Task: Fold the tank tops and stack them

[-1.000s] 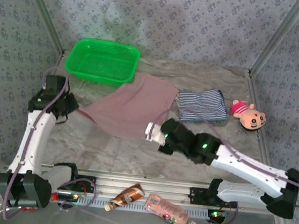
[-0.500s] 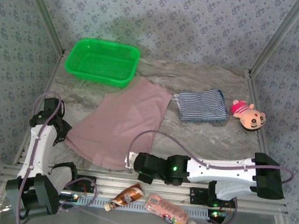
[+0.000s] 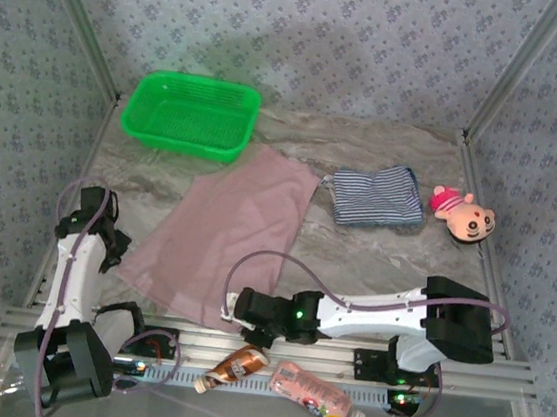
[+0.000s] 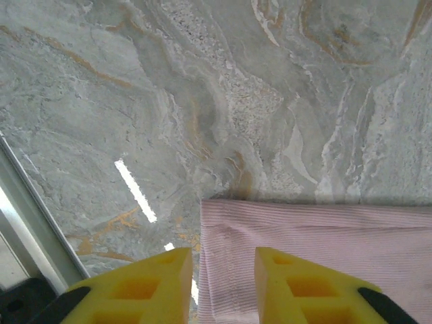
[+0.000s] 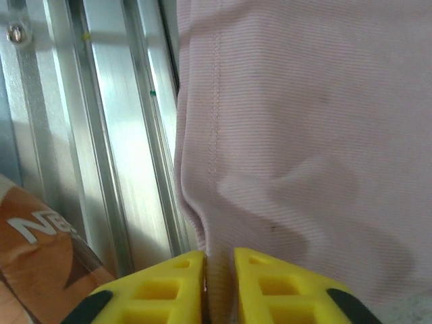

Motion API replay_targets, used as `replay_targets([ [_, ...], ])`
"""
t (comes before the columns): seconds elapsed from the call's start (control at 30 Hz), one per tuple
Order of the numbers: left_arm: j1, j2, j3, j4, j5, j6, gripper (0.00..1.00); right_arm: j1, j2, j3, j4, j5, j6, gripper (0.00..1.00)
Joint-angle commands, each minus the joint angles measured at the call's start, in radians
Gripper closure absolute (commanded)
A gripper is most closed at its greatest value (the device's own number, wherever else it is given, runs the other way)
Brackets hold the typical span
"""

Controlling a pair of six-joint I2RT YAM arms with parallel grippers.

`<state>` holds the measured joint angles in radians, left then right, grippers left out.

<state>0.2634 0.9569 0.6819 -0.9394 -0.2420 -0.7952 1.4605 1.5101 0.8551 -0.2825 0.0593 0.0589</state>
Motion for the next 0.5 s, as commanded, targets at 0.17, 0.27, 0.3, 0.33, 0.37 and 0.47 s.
replay_targets([
  [0.17, -0.002, -0.046, 0.124, -0.010, 0.020, -0.021, 0.62, -0.198, -0.261, -0.024, -0.062, -0.245, -0.047, 0.46],
  [0.27, -0.075, 0.003, 0.140, 0.024, 0.130, -0.041, 0.59, -0.410, -0.318, -0.026, -0.054, -0.305, -0.056, 0.42],
  [0.3, -0.128, 0.025, 0.137, 0.043, 0.142, -0.058, 0.58, -0.488, -0.303, -0.013, -0.039, -0.326, -0.062, 0.41],
  [0.33, -0.190, 0.046, 0.131, 0.068, 0.143, -0.078, 0.58, -0.560, -0.272, -0.001, -0.007, -0.342, -0.062, 0.41],
  [0.37, -0.233, 0.065, 0.122, 0.094, 0.145, -0.095, 0.58, -0.615, -0.232, 0.015, 0.020, -0.340, -0.050, 0.41],
  [0.47, -0.352, 0.143, 0.087, 0.172, 0.150, -0.147, 0.58, -0.747, -0.049, 0.127, 0.079, -0.353, -0.023, 0.39],
])
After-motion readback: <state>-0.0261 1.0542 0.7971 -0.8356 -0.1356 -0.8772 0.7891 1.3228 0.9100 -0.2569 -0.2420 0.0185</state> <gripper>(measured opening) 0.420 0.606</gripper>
